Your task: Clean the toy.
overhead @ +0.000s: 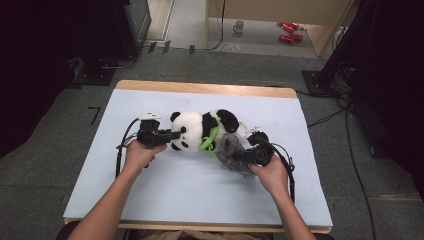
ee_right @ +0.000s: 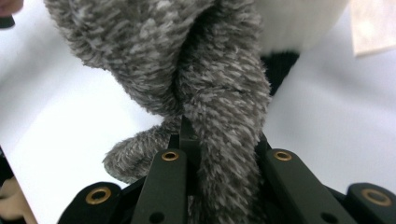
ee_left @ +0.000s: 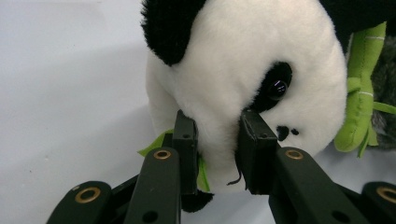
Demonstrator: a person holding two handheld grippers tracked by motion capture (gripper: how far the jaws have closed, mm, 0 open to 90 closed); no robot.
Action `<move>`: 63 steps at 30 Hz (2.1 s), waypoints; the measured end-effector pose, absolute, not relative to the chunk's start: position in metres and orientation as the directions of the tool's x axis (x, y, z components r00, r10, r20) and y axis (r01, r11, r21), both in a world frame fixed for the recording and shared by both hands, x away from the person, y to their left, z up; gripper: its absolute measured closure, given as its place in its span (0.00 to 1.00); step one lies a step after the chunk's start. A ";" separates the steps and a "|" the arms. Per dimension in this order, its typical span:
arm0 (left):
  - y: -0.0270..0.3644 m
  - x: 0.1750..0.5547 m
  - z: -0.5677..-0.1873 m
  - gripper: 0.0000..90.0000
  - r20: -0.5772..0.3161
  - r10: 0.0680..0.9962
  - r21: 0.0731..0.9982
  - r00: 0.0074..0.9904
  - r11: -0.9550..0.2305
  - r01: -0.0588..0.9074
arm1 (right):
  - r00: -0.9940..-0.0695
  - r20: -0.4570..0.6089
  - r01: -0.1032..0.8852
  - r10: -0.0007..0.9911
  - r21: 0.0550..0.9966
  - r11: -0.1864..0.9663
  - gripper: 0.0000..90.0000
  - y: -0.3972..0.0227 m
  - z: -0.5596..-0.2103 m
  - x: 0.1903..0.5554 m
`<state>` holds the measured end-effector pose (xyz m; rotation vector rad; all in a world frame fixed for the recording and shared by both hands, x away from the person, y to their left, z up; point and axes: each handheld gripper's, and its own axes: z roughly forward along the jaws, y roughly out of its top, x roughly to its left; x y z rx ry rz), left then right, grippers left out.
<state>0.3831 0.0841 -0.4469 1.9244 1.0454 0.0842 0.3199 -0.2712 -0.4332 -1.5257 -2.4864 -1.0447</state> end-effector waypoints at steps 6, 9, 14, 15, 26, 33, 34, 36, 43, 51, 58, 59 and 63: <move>0.084 0.389 -0.444 0.79 -0.369 0.704 0.717 0.606 -0.199 0.668 | -0.522 0.377 0.786 0.765 0.562 0.260 0.86 -0.279 -0.420 0.315; 0.084 0.392 -0.443 0.79 -0.388 0.707 0.706 0.591 -0.185 0.684 | -0.528 0.368 0.761 0.765 0.605 0.234 0.86 -0.282 -0.402 0.314; 0.084 0.399 -0.441 0.79 -0.398 0.710 0.687 0.581 -0.190 0.702 | -0.531 0.361 0.737 0.766 0.643 0.208 0.86 -0.282 -0.382 0.322; 0.084 0.400 -0.441 0.79 -0.402 0.709 0.684 0.579 -0.189 0.705 | -0.531 0.363 0.737 0.765 0.644 0.206 0.86 -0.280 -0.382 0.324; 0.084 0.405 -0.444 0.79 -0.393 0.714 0.680 0.579 -0.198 0.705 | -0.529 0.354 0.765 0.772 0.592 0.253 0.86 -0.259 -0.421 0.339; 0.083 0.404 -0.444 0.80 -0.376 0.719 0.680 0.584 -0.213 0.702 | -0.543 0.350 0.773 0.764 0.564 0.291 0.86 -0.256 -0.438 0.327; 0.083 0.404 -0.444 0.80 -0.376 0.720 0.680 0.583 -0.213 0.702 | -0.544 0.351 0.776 0.763 0.557 0.297 0.86 -0.255 -0.440 0.326; 0.083 0.404 -0.444 0.80 -0.377 0.720 0.681 0.583 -0.212 0.701 | -0.544 0.353 0.780 0.761 0.547 0.304 0.86 -0.255 -0.444 0.323; 0.083 0.406 -0.446 0.80 -0.389 0.719 0.680 0.575 -0.197 0.706 | -0.545 0.360 0.789 0.757 0.526 0.318 0.86 -0.253 -0.453 0.316; 0.085 0.408 -0.447 0.80 -0.402 0.720 0.677 0.565 -0.181 0.713 | -0.568 0.372 0.793 0.734 0.485 0.368 0.86 -0.246 -0.460 0.307; 0.085 0.408 -0.447 0.80 -0.403 0.719 0.678 0.566 -0.182 0.713 | -0.603 0.349 0.741 0.717 0.579 0.341 0.86 -0.248 -0.425 0.306; 0.085 0.408 -0.447 0.80 -0.403 0.719 0.678 0.566 -0.181 0.713 | -0.601 0.348 0.738 0.719 0.587 0.333 0.86 -0.249 -0.422 0.306; 0.085 0.407 -0.447 0.80 -0.400 0.719 0.679 0.569 -0.184 0.711 | -0.576 0.344 0.734 0.741 0.616 0.285 0.86 -0.254 -0.415 0.314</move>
